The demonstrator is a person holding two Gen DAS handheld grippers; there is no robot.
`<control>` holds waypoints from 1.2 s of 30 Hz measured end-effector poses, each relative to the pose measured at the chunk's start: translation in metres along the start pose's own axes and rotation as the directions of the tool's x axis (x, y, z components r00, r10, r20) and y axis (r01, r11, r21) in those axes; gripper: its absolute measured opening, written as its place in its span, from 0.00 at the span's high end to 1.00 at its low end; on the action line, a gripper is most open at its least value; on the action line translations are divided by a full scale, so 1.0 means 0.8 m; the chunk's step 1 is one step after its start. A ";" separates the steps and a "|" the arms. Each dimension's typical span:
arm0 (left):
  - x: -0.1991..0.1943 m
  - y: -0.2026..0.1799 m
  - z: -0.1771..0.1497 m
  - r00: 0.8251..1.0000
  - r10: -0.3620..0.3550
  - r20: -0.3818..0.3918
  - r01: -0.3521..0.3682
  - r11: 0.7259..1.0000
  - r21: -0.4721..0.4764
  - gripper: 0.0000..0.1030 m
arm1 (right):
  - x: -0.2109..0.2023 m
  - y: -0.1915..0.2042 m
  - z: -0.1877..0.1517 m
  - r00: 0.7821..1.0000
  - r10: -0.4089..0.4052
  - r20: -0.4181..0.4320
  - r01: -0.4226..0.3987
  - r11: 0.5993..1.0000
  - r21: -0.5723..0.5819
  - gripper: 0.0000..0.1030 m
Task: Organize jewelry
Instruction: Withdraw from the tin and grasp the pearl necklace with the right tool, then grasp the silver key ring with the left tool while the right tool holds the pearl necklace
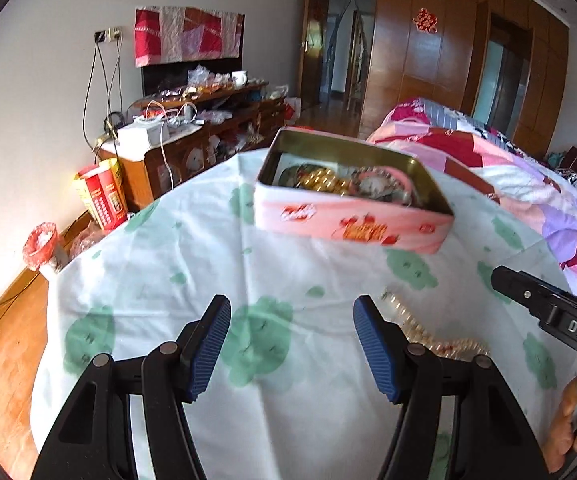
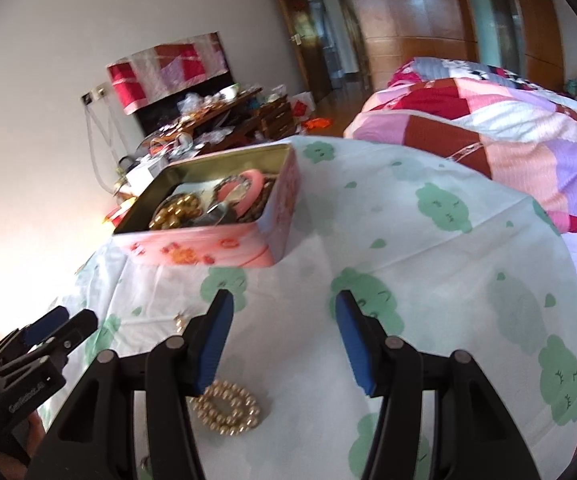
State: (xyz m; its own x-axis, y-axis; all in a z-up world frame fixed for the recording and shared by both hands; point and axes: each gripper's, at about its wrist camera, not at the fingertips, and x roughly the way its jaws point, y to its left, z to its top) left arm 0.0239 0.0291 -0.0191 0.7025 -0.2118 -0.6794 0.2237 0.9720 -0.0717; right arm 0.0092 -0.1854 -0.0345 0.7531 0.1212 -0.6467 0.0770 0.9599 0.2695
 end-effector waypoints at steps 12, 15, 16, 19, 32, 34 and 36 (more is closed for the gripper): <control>-0.004 0.010 -0.016 0.998 0.003 -0.069 -0.001 1.000 0.025 0.37 | 0.007 0.053 -0.030 0.977 0.109 -0.182 -0.155 0.952 -0.264 0.52; -0.009 0.008 -0.021 0.993 -0.071 -0.092 0.076 0.996 0.047 0.37 | 0.018 0.064 -0.032 0.959 0.138 -0.248 -0.213 0.928 -0.307 0.51; -0.011 0.006 -0.023 0.990 -0.097 -0.101 0.103 0.993 0.057 0.37 | 0.022 0.069 -0.035 0.957 0.127 -0.260 -0.214 0.916 -0.340 0.52; -0.021 -0.003 -0.033 0.976 -0.179 -0.121 0.192 0.976 0.106 0.37 | 0.037 0.083 -0.047 0.959 0.042 -0.281 -0.170 0.877 -0.449 0.51; -0.037 -0.053 -0.060 0.896 -0.366 -0.251 0.414 0.893 0.176 0.38 | 0.027 0.052 -0.035 0.969 0.002 -0.245 -0.090 0.934 -0.347 0.85; -0.034 -0.063 -0.063 0.898 -0.355 -0.261 0.408 0.893 0.190 0.38 | 0.023 0.039 -0.033 0.973 0.018 -0.230 -0.087 0.951 -0.295 0.85; -0.033 -0.074 -0.067 0.915 -0.317 -0.250 0.376 0.896 0.238 0.50 | 0.018 0.034 -0.034 0.975 0.026 -0.221 -0.089 0.957 -0.277 0.85</control>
State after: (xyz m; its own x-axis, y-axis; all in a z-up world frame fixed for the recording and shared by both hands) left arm -0.0443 -0.0171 -0.0358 0.4027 -0.4766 -0.7815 0.6250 0.7669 -0.1456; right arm 0.0042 -0.1508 -0.0563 0.5918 0.1994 -0.7811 -0.1739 0.9777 0.1178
